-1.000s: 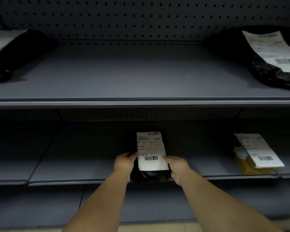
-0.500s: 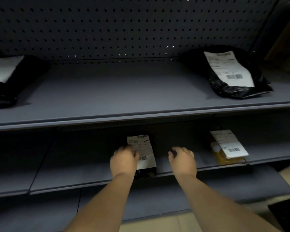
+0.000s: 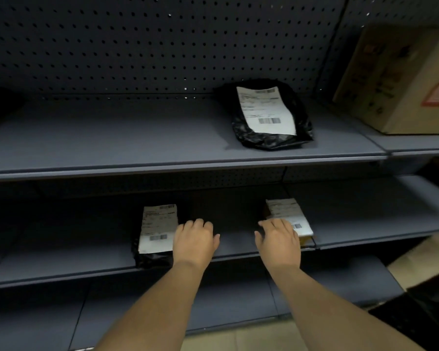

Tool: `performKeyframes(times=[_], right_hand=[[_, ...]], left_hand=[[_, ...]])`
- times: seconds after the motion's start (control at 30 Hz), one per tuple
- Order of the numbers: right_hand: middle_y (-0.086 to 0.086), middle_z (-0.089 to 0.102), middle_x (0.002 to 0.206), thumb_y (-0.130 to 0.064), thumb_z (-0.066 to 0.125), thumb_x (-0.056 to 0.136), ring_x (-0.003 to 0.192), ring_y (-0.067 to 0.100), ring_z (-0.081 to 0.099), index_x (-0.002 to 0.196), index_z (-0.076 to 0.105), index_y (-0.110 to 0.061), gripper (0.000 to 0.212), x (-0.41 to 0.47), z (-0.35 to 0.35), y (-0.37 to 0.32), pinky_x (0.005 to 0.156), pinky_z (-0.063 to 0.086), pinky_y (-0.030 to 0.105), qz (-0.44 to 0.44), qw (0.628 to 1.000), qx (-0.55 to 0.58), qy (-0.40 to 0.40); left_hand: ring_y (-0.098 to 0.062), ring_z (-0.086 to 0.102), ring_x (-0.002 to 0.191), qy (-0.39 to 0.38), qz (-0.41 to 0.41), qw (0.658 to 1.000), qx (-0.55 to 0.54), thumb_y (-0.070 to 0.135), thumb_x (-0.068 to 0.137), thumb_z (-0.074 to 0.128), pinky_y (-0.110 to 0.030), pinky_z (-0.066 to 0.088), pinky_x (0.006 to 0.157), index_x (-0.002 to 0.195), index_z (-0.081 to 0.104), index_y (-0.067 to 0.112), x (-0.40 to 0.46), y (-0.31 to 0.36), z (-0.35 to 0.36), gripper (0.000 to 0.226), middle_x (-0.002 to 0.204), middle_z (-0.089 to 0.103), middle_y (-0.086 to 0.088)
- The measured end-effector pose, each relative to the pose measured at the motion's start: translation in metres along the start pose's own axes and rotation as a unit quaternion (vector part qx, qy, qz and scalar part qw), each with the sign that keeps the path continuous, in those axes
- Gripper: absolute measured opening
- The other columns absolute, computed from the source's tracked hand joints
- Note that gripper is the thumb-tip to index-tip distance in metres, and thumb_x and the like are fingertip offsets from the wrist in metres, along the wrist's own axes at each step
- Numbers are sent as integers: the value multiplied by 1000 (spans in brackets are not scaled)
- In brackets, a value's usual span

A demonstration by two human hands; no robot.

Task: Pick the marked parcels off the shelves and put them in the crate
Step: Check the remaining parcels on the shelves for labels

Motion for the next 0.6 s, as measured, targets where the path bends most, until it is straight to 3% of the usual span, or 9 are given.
performKeyframes(times=[0.33, 0.6], right_hand=[[-2, 57, 126, -32, 53, 92, 124, 16, 42, 123, 59, -21, 33, 17, -33, 123, 101, 35, 30, -15, 1000, 23, -2], [-2, 58, 124, -32, 53, 93, 121, 17, 44, 125, 58, -21, 34, 25, -40, 174, 101, 36, 31, -36, 998, 47, -9]], left_hand=[[-18, 58, 94, 1, -57, 998, -7, 45, 95, 39, -30, 39, 76, 100, 61, 19, 1, 120, 1, 34, 99, 63, 1], [-17, 58, 90, 9, -94, 995, -2, 46, 95, 39, -29, 36, 73, 99, 61, 21, -1, 167, 3, 34, 97, 64, 2]])
Point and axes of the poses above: each hand's wrist, its own x-axis towards the middle knuckle, its own z-axis out of the palm, y = z × x, the point moved 8 cm from there along x, towards the middle knuckle
